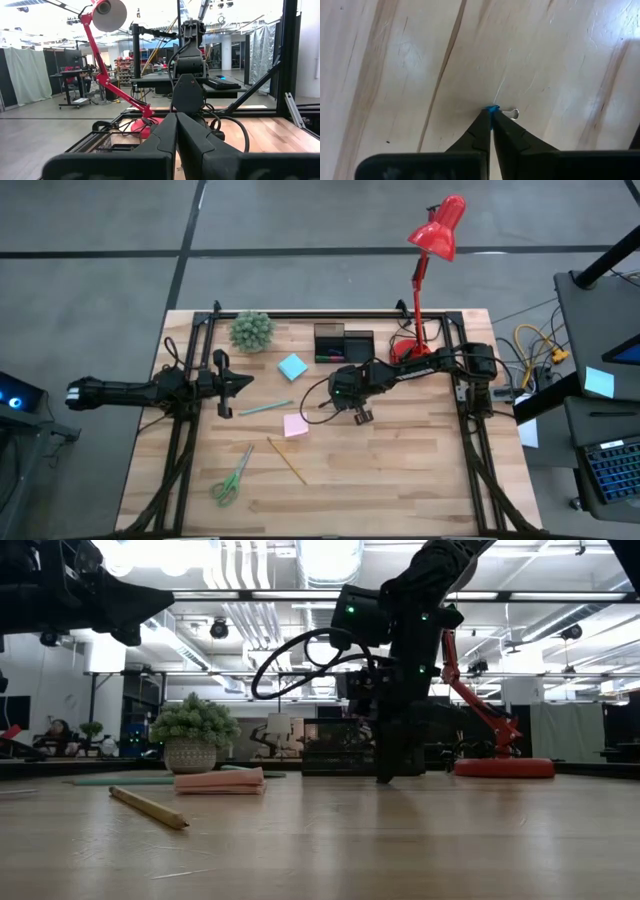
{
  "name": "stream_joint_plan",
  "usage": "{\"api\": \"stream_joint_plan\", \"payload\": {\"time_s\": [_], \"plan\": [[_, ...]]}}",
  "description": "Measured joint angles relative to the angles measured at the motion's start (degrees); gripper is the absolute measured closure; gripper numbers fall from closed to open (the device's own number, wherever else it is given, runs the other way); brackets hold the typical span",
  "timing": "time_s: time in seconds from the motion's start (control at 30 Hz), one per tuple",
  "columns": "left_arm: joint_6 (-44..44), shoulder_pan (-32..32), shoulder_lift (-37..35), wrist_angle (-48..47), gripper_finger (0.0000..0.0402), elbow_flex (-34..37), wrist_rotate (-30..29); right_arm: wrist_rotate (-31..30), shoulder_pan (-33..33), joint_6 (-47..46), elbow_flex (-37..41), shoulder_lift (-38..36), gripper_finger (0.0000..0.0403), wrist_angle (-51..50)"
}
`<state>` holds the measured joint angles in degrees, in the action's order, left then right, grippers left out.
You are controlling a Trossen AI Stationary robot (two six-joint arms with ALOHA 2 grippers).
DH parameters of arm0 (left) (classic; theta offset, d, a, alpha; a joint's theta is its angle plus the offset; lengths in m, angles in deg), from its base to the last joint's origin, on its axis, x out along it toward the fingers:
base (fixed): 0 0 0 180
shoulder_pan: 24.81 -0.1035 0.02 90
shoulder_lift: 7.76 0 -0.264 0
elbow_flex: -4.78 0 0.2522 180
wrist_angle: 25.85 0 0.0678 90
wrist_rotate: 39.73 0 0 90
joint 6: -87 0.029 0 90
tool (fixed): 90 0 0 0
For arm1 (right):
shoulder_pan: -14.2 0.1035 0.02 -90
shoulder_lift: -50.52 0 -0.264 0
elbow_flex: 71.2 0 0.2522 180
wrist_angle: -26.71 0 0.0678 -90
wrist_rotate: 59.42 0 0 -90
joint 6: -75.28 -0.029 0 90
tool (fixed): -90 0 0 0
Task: Pick and place office supplies into organizer
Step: Put the light blue binder clip into the desk organizer
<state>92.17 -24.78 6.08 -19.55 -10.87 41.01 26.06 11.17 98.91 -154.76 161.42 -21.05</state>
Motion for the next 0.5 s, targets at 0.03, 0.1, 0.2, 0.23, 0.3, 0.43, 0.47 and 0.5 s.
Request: {"api": "stream_joint_plan", "payload": {"time_s": [0.03, 0.1, 0.2, 0.23, 0.3, 0.43, 0.47, 0.5], "plan": [[0.00, -0.02, 0.00, 0.00, 0.0402, 0.00, 0.00, 0.00, 0.00, -0.29, 0.00, -0.02, 0.0395, 0.00], [0.00, -0.01, 0.00, -0.02, 0.0402, 0.02, -0.01, 0.00, 0.00, -0.98, -0.08, -0.04, 0.0395, -0.23], [0.00, -0.01, 0.00, -0.01, 0.0402, 0.01, 0.00, 0.02, 0.00, -1.12, -0.31, -0.04, 0.0395, -0.32], [0.00, -0.01, 0.00, -0.02, 0.0402, 0.00, -0.01, 0.01, 0.00, -1.15, -0.45, -0.04, 0.0395, -0.31], [0.00, 0.00, 0.00, 0.00, 0.0402, 0.00, -0.01, 0.00, 0.00, -1.12, -0.77, -0.04, 0.0395, -0.35], [0.00, 0.00, 0.00, -0.02, 0.0402, 0.02, 0.00, 0.02, 0.00, -1.12, -1.69, -0.04, 0.0395, -0.48], [0.00, 0.00, 0.00, -0.02, 0.0402, 0.01, -0.01, 0.02, 0.00, -1.10, -1.90, -0.04, 0.0395, -0.52], [0.00, -0.01, 0.00, -0.02, 0.0402, 0.01, 0.00, 0.02, 0.00, -1.10, -2.09, -0.04, 0.0395, -0.52]]}}
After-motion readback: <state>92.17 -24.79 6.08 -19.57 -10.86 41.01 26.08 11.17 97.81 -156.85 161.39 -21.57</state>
